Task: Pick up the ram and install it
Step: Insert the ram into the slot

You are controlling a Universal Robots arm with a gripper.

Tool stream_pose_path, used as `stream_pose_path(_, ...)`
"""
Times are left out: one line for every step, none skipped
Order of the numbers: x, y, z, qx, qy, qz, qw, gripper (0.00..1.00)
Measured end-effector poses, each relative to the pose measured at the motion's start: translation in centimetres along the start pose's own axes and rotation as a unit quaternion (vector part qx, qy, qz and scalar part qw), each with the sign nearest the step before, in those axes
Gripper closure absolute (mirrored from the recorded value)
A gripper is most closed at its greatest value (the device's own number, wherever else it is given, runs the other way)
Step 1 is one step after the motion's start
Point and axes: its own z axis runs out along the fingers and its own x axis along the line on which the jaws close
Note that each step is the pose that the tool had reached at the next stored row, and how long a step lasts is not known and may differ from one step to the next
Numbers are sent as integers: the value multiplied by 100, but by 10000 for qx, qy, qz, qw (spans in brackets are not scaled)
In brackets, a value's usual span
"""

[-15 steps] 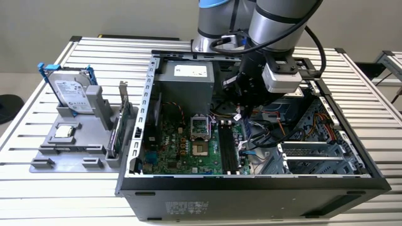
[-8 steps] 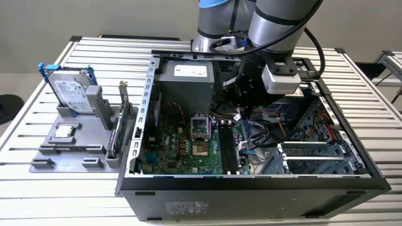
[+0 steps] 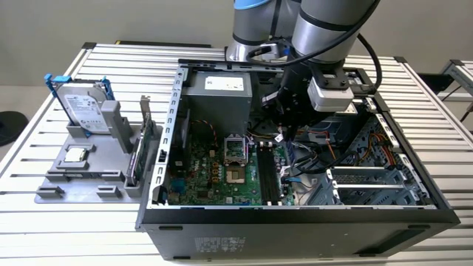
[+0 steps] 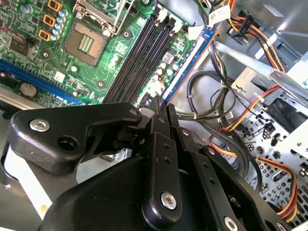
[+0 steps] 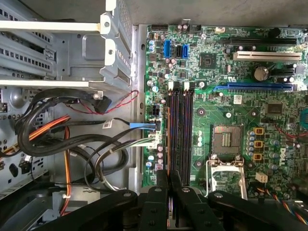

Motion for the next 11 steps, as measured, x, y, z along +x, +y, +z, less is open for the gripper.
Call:
stream_pose_path(0,0,3,0,1,0,10000,100)
stream_pose_path(0,0,6,-1,1,0,10000,100)
stream_pose_path(-1,0,9,-1,1,1,10000,100)
stream_pose_path(-1,0,11,-1,1,1,10000,100)
stream_pose_path(0,0,21,1,1,0,10000,100)
stream_pose_path(-1,0,30,0,2,0,10000,100)
stream_pose_path(0,0,39,0,2,0,10000,100)
stream_pose_path(0,0,51,0,3,0,10000,100)
stream_pose_path(0,-1,68,0,3,0,10000,100)
stream_pose_path(-1,-1,85,0,3,0,10000,100)
stream_pose_path(-1,-1,102,0,3,0,10000,100)
